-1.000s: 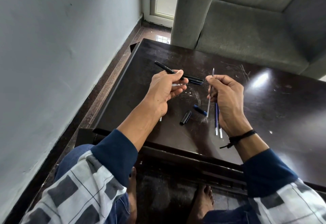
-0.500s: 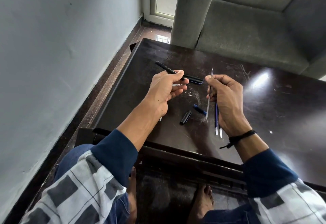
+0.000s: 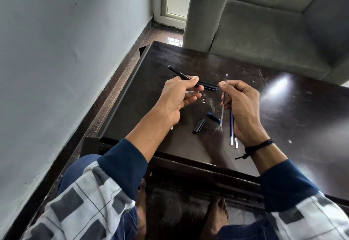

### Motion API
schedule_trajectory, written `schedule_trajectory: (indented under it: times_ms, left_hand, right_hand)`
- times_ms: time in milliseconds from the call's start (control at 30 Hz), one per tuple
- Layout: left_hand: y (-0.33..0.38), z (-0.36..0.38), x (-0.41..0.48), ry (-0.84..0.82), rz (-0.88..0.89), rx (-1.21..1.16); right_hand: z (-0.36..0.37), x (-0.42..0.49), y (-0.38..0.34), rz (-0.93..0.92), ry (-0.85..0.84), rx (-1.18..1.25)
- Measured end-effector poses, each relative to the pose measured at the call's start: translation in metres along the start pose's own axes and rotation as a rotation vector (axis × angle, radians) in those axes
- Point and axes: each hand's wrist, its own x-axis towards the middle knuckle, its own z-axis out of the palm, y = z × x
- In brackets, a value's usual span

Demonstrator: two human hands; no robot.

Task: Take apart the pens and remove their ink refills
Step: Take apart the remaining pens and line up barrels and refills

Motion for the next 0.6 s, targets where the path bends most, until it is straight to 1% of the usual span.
schedule_trajectory:
  times_ms: [600]
  left_hand:
    - [0.0008, 0.0002, -0.0002, 0.004, -0.002, 0.007]
  right_hand:
    - [-0.0006, -0.0005, -0.0008, -0.003, -0.021, -0.007]
